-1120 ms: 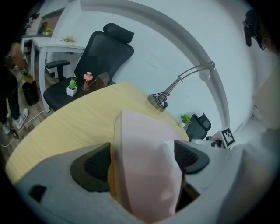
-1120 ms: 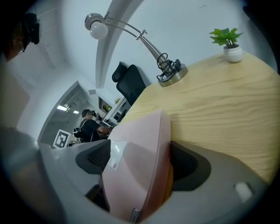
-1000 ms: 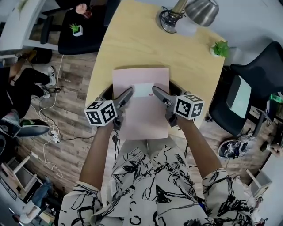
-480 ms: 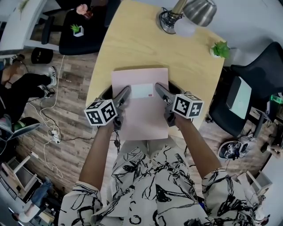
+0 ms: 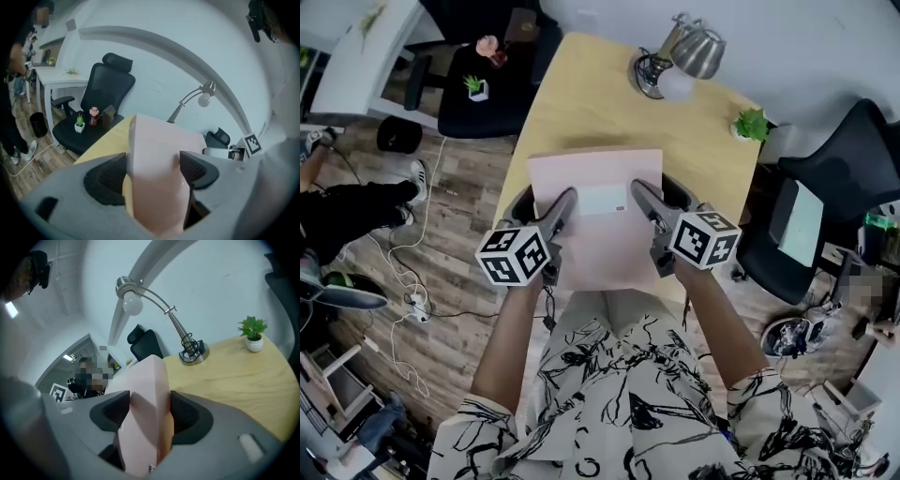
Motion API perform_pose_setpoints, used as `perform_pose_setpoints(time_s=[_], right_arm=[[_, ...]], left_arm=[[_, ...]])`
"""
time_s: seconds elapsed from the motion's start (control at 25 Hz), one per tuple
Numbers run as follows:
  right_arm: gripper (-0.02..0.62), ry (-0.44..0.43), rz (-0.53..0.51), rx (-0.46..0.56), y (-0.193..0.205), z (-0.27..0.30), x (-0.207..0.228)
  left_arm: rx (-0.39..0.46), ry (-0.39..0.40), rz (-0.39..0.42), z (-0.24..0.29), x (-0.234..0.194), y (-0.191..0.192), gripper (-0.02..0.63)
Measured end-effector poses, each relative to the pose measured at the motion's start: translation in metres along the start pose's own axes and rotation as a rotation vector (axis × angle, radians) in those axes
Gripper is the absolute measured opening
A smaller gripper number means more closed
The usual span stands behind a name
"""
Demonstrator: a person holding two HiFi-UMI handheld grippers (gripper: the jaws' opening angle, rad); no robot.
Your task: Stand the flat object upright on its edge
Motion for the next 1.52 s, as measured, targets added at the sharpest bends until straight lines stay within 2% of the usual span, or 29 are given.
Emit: perform_pose_setpoints(time_s=[0.12,0.44,0.88,1.12,1.52], right_arm=[[0.276,-0.022,-0.056,0.037,-0.016,-0.009,-0.022],[0.277,-0.084,-0.252,0.126,-0.057,-0.032,-0.083],[0.276,-0.166,-0.516,0.233,-0.101,-0.059,-0.129],[0.275,-0.176,-0.611,0.256,-0.098,-0.067,-0.131],[0.275,-0.193,-0.713,0.269,-0.076,-0.074,-0.122]], left_arm=[[0.048,0.01,0.033,-0.017,0.01,-0.02,0.353],[0.177,0.062,0.054,-0.066,0.029,-0.062,0.354],[0.33,0.142,0.232,-0.1,0.056,-0.111,0.354],[0.38,0.157,0.363,-0.106,0.066,-0.114,0.354],[0.426,0.163,0.451,-0.108,0.067,-0.093,0.354]])
Point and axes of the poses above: the fingertips, and each gripper's own axes: z forward along the fingers, x to its right, y out of its underside, the point moved 5 cm from there along -z, backward along the fingers, and after that the axes turned 5 degrees about -y, right-handed, at the moved point
